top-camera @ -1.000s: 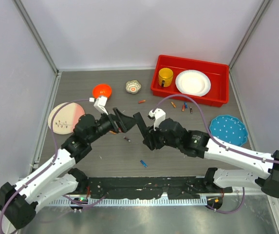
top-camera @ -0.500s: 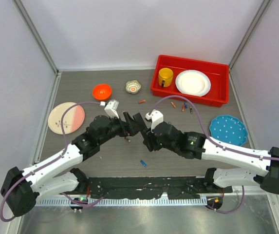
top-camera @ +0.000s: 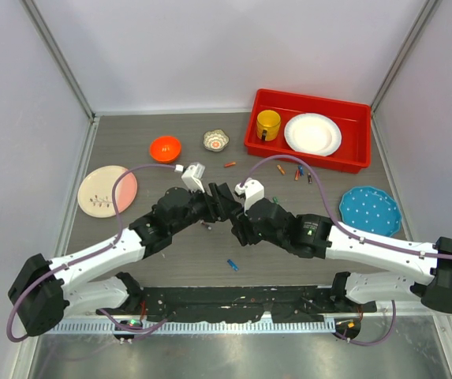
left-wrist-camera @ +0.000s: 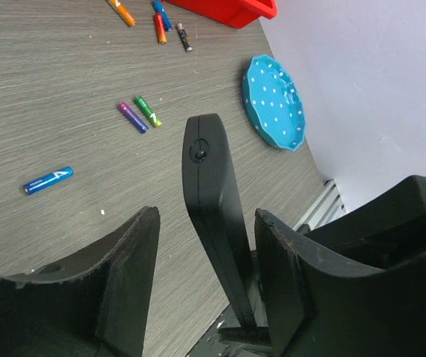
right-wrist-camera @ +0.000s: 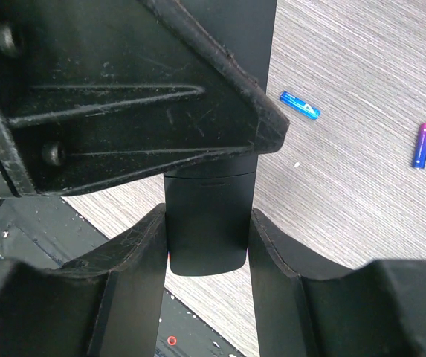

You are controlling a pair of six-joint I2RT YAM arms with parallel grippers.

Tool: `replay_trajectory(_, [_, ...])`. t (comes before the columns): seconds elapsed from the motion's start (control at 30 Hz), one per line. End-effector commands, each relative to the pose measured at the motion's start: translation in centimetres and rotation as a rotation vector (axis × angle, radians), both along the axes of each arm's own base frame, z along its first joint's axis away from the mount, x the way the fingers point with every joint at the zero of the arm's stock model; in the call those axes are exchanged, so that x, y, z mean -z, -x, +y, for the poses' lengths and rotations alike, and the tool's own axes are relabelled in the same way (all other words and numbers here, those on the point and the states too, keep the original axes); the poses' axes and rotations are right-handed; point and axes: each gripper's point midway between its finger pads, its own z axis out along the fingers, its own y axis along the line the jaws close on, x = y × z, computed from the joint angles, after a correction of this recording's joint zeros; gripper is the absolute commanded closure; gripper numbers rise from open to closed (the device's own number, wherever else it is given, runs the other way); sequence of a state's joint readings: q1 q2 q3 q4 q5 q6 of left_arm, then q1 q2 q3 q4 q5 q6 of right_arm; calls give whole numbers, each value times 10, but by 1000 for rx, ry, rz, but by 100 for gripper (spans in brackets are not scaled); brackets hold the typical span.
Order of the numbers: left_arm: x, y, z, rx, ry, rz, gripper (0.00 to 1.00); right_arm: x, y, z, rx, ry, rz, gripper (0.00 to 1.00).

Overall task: Load the batteries into the remote control
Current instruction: Adjust the remote control.

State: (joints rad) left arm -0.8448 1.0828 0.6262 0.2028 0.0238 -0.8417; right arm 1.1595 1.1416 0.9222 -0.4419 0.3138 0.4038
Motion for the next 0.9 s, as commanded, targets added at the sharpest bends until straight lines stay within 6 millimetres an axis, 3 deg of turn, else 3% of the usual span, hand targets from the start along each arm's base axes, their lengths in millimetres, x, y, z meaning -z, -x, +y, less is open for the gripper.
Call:
replay_trajectory(0.0, [-28,-11,-6,-37,81,-69,45,-21,-5,7,23,-74,-35,80])
replay_trajectory(0.2, [-27,-11,-6,-41,88,-71,56,-20,-4,8,20,-73,-34,80])
replay_trajectory(0.43, [-24,-9,-7,-30,91,-70,76,-18,-4,6,25,-72,-32,80])
replay_trajectory(0.57, [-22,-6,-8,-20,111,-70,100,-18,-3,6,24,-72,-32,80])
replay_trajectory(0.67, [-18,-6,-6,-30,128,-71,100,-25,-3,7,31,-105,-33,47])
replay_trajectory(0.7, [-16,-6,-4,-40,135,-70,100,-31,-2,7,31,-135,-37,32])
replay_trajectory(0.77, [-15,-10,3,-85,143,-79,100,-42,2,10,19,-193,-32,15])
replay_trajectory(0.87, [-23,-15,14,-141,161,-111,100,-57,10,12,-15,-256,-16,11])
